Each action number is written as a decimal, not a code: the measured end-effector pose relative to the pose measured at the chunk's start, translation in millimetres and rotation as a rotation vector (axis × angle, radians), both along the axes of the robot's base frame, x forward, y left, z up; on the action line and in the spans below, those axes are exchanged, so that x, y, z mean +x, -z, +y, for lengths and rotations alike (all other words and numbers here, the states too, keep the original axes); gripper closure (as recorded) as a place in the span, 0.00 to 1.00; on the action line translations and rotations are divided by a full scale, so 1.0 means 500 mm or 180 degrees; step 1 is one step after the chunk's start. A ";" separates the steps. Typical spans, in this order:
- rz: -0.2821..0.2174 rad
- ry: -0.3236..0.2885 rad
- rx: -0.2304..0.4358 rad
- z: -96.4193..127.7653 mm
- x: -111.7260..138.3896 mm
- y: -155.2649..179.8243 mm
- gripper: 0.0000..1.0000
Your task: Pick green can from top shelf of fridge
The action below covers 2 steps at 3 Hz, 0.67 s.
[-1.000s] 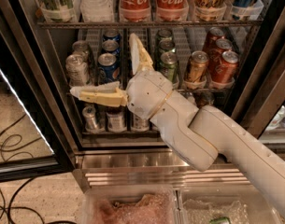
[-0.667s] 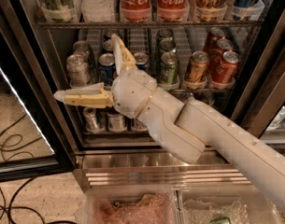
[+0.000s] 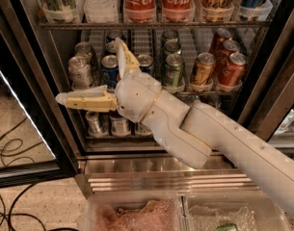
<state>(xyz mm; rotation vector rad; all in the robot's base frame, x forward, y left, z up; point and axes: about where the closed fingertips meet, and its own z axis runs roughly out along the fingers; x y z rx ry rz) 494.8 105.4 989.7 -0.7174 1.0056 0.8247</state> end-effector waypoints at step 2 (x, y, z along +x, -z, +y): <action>-0.0082 -0.0025 -0.0212 0.006 0.008 -0.030 0.00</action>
Offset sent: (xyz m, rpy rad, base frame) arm 0.0138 -0.0031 0.0270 -0.1246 -0.0089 0.0223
